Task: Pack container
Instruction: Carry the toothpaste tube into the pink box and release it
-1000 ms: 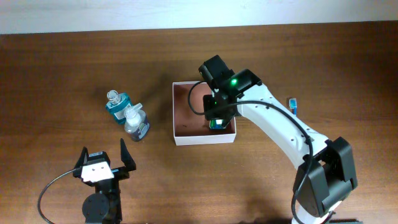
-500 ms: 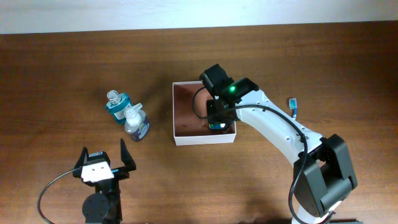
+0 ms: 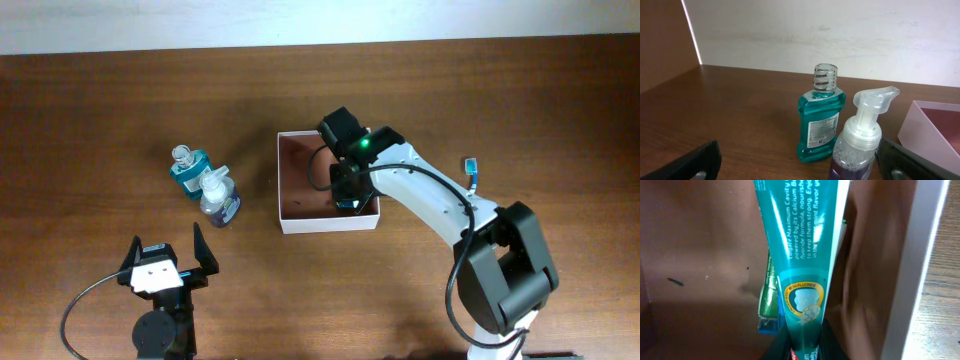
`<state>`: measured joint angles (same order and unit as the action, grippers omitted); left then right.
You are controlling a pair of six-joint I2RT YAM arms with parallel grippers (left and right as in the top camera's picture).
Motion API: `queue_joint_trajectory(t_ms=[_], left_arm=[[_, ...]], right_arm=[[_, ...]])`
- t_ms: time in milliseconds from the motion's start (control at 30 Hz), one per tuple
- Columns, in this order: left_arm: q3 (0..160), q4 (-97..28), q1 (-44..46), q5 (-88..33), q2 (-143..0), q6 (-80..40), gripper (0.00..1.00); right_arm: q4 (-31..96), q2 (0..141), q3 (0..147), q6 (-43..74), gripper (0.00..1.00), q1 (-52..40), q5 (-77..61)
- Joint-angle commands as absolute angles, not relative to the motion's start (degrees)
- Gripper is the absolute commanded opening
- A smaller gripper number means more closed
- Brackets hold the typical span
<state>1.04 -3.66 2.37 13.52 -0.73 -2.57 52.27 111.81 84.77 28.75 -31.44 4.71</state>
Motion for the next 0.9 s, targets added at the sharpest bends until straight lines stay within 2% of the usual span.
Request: queue_joint_trajectory(t_ms=[0,867], left_arm=[[0.51,-3.51,2.07,12.91,-0.4,-1.65,0.99],[0.51,-3.51,2.07,12.88,-0.4,-1.65,0.99]], right_arm=[[52.01,111.94,84.53,29.5,0.1,-31.44,5.65],[50.76,114.98,84.53,30.5,0.1,-31.44,4.58]])
